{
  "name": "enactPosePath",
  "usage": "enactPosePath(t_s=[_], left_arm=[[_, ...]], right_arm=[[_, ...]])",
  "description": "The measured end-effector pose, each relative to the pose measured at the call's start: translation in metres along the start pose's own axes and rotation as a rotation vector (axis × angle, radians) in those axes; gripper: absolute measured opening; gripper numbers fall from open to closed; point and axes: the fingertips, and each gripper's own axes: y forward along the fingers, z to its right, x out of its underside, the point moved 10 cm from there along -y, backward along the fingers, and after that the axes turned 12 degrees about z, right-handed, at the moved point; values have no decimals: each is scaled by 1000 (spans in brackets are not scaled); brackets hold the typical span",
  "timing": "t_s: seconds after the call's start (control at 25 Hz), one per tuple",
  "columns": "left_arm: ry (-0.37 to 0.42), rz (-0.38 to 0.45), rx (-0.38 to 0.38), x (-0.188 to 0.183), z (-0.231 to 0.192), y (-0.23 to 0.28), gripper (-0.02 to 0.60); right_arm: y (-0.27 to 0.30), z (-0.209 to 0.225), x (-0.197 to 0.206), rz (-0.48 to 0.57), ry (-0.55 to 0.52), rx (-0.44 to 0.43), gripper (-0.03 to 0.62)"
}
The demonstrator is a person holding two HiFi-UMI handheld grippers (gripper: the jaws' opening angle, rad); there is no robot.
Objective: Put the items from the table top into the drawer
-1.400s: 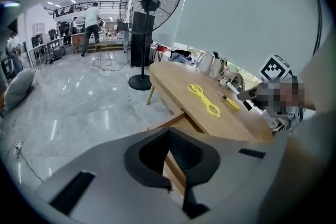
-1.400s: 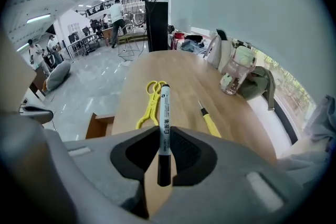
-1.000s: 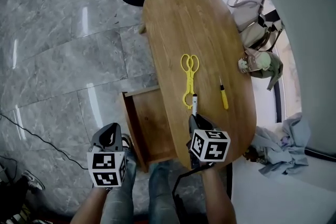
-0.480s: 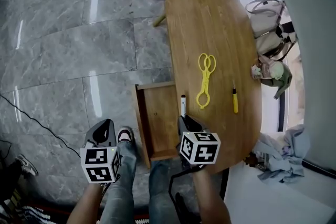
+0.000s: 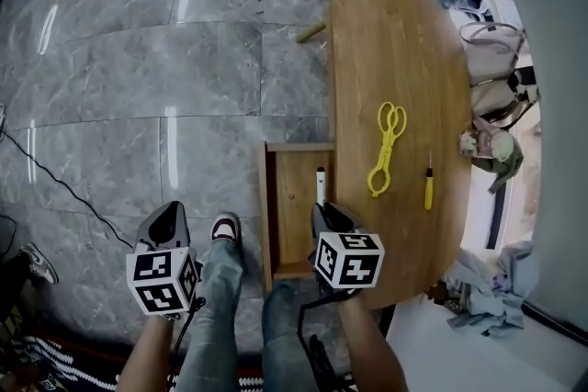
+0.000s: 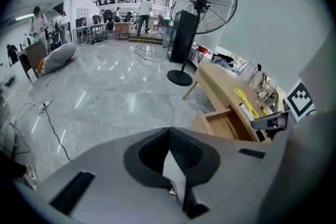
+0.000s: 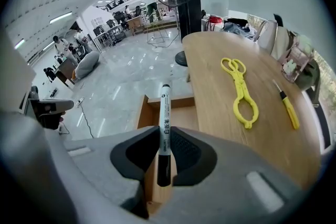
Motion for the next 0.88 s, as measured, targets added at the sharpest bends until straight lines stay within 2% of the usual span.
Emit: enactPosePath(t_s=[0.16,0.2,0.36,0.64,0.88], left_arm=[[-10,4,-31,2,-14,-5,-5],[-11,5,-35,2,-16,-5,-5],[-11,8,-35,-1,-14,-4,-5],[8,13,-3,-10,10,11,-5],[27,13,27,-17,45,28,-5]], right_arm=[[4,-1,2,-4,-2,5,72],[4,-1,2,1,-3,8,92],[2,0,0,6,3,7,98],[-4,20,-4,8,19,2,98],[-17,55,-6,30,34,4,98]])
